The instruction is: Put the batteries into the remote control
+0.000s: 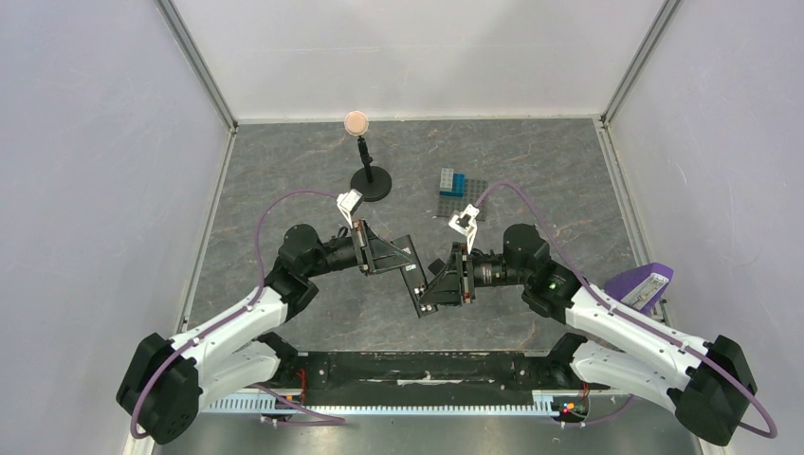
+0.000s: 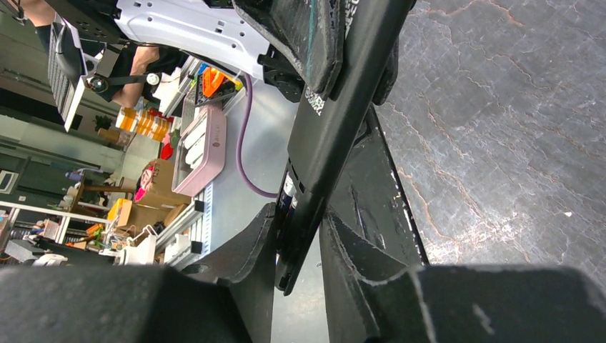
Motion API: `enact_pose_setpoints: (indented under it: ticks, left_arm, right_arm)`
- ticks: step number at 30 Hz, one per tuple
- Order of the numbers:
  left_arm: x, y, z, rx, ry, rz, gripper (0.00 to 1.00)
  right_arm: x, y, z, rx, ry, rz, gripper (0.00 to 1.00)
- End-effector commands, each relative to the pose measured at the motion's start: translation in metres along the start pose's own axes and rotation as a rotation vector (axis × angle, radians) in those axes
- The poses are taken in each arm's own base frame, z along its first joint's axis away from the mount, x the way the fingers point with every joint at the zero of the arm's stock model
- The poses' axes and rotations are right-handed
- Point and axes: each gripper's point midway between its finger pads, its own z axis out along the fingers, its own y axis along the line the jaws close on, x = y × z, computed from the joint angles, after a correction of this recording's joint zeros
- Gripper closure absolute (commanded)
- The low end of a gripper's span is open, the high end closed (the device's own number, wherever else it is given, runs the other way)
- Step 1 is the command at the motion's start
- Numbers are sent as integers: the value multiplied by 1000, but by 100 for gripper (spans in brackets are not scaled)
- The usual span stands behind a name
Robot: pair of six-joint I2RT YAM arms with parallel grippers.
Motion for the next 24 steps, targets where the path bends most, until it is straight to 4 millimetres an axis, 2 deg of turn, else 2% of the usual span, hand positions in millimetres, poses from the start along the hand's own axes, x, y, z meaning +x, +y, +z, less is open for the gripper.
enact_pose_setpoints:
  ticks: [1, 8, 10, 13, 14, 18, 24]
  left_arm:
    - [-7, -21, 2, 65, 3, 85, 98]
    - [-7, -20, 3, 60, -1, 78, 98]
    - [-7, -19, 2, 61, -1, 79, 98]
    - [-7, -20, 2, 61, -2, 82, 98]
    - [-7, -19, 2, 61, 1, 84, 98]
    - [-6, -17, 1, 53, 1, 87, 98]
    - [-4, -17, 1, 51, 7, 97, 98]
  right_arm:
    - [-13, 12, 0, -40, -20, -55, 73]
    - [-15, 12, 0, -37, -41, -51, 76]
    - [-15, 10, 0, -29, -42, -31, 68]
    - [-17, 8, 1, -17, -60, -10, 49]
    - [-18, 7, 1, -14, -69, -5, 47]
    - [-26, 6, 3, -5, -107, 12, 48]
    - [-27, -2, 7, 17, -116, 53, 57]
